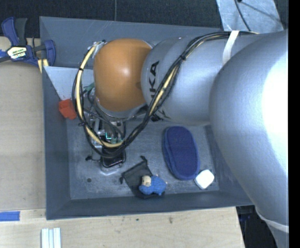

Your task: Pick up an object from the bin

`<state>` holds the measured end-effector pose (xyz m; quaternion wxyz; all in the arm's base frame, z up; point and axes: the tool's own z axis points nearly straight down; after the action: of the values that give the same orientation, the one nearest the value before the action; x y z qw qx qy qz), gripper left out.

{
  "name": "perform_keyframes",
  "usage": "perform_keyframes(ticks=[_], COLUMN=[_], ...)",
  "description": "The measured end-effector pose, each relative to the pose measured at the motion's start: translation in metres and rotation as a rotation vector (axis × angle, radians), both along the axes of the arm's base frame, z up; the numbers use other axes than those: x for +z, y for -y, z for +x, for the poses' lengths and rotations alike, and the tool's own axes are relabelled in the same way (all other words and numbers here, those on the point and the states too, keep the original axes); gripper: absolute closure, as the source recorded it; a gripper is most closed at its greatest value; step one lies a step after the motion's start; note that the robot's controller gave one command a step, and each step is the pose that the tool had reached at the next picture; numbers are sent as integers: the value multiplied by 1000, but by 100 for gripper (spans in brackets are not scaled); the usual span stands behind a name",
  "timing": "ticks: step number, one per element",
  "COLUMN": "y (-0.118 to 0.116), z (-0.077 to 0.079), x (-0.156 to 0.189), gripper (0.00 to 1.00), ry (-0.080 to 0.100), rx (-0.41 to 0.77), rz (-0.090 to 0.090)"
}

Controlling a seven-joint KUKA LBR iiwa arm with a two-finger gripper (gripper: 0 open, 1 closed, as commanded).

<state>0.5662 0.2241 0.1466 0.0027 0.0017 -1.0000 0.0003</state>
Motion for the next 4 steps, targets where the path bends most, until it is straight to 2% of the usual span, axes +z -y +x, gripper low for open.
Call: perform_keyframes(ticks=[1,2,3,4], y=[47,47,61,68], z=[7,11,22,8], x=[-67,-63,-76,-76], gripper=[0,0,0,0], ry=[34,44,4,6], rx=[-593,-593,-736,-747], rz=[17,22,4,0])
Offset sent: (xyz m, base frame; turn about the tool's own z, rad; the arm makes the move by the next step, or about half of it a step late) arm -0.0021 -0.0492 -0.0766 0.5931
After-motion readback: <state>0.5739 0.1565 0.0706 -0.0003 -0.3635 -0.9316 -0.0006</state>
